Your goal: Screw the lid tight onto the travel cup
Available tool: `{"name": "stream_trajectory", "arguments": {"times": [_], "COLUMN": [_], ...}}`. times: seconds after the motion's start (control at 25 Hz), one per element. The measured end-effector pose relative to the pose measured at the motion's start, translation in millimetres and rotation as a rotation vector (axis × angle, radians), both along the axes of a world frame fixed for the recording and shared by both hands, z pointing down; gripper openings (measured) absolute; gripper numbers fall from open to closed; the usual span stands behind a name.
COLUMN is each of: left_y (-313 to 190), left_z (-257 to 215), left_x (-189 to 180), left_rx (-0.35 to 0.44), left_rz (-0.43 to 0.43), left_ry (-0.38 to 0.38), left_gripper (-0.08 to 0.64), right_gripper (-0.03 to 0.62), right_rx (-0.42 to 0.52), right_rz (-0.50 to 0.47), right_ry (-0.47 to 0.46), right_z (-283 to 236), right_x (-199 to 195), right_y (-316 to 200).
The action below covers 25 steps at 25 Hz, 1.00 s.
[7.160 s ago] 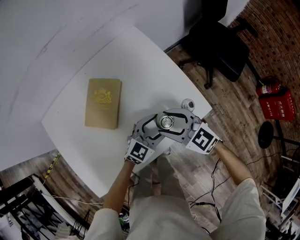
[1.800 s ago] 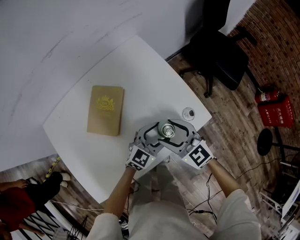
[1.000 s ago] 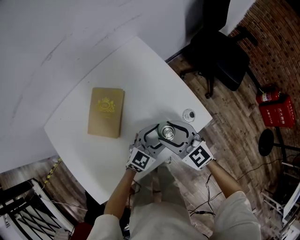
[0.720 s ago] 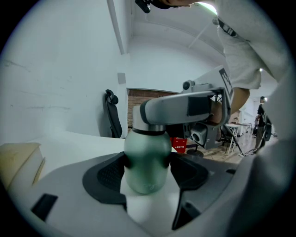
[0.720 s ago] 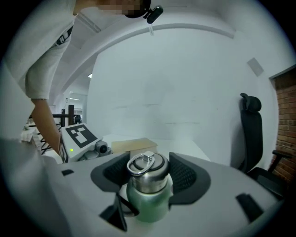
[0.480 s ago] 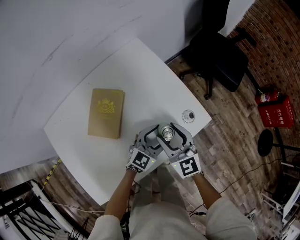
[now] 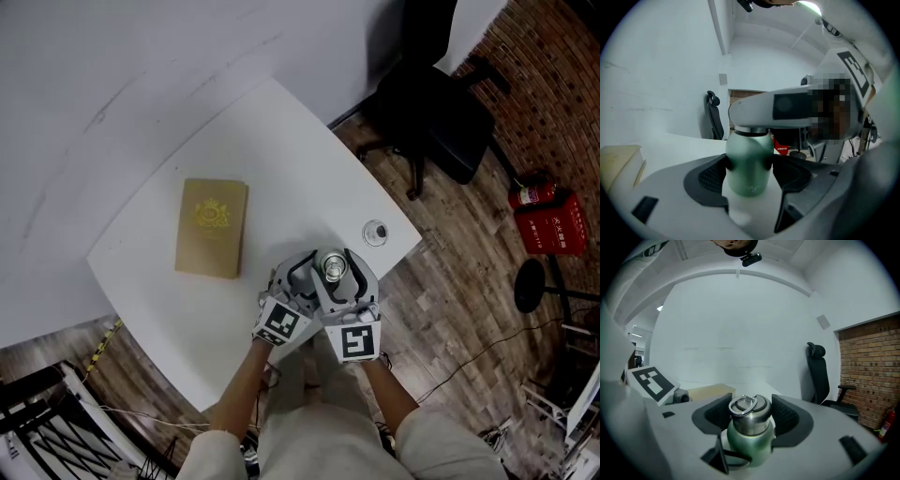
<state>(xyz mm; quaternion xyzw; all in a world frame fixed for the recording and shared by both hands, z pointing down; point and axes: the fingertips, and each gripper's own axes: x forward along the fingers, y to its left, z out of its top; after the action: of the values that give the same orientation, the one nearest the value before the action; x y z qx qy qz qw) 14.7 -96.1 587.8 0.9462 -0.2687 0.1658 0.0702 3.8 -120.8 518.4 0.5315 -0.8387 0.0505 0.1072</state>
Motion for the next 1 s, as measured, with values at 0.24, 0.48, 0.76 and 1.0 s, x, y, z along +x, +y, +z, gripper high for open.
{"name": "stream_trajectory", "arguments": {"times": [0.24,0.48,0.76,1.0], "left_y": [0,-1,1,0], "left_z": [0,0,0,0], "left_x": [0,-1,0,0], "left_rx": [-0.001,-0.002,-0.002,-0.004], "left_rz": [0.001,0.004,0.003,0.002], "left_ry": [0.002,0.003,0.005,0.007], "left_gripper": [0.310,0.310,0.310,0.310], "right_gripper": [0.259,0.305,0.307,0.305], "right_rx": [-0.026,-0.063,-0.073,-0.097], "right_rz": [-0.056,-0.249,-0.528,-0.701], "right_ry": [-0.066,-0.108,-0.022,0.050], "right_z": [2,5,4,9], "right_x": [-1,-3,-8,-10], "right_y": [3,12,16,20]}}
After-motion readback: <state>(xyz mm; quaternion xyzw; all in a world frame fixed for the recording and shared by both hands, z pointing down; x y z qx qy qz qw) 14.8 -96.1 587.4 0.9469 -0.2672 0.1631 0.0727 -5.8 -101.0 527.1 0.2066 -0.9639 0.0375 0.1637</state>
